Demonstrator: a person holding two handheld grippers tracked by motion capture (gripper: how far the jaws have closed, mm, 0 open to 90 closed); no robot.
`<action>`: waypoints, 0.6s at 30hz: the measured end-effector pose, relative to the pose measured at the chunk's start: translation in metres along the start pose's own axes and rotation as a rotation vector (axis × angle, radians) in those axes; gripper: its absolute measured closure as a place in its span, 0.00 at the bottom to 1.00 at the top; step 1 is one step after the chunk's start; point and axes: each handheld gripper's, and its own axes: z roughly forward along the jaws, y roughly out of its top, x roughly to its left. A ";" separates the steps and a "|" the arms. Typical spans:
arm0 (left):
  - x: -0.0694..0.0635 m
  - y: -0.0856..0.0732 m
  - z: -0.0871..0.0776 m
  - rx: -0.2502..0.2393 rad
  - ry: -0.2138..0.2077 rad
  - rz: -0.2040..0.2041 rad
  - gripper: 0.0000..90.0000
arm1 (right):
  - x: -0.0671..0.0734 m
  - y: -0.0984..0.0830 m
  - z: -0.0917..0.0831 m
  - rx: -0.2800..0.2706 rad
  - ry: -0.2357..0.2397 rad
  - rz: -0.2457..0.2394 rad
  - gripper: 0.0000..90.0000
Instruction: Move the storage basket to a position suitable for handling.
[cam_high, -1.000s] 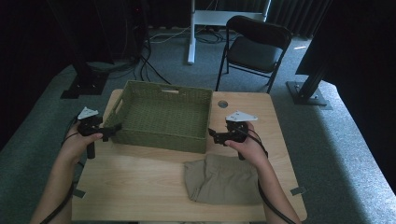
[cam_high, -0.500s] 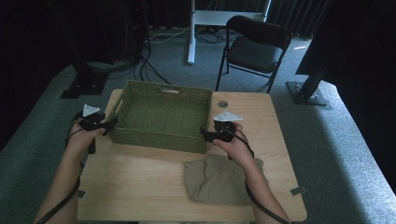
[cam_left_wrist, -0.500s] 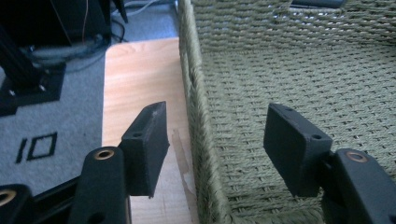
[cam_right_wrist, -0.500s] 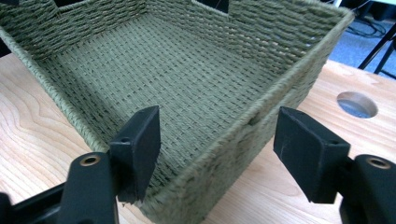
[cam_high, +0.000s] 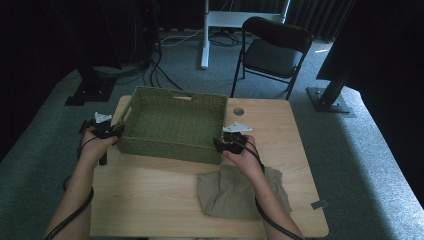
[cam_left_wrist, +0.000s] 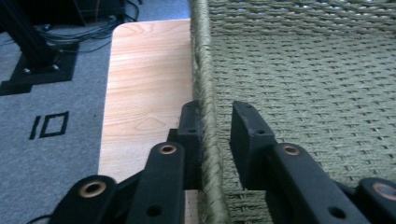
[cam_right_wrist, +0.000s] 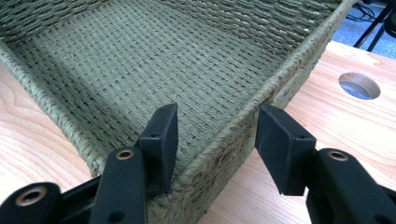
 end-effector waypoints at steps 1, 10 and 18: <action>0.000 -0.002 0.000 -0.012 0.007 -0.018 0.86 | 0.000 -0.001 0.000 -0.004 -0.004 0.007 0.56; -0.005 -0.004 0.000 -0.035 0.047 -0.047 0.90 | 0.005 0.001 0.001 0.013 -0.037 0.054 0.63; -0.010 -0.005 -0.002 -0.016 0.041 -0.035 0.92 | 0.000 0.000 0.001 0.010 -0.060 0.066 0.66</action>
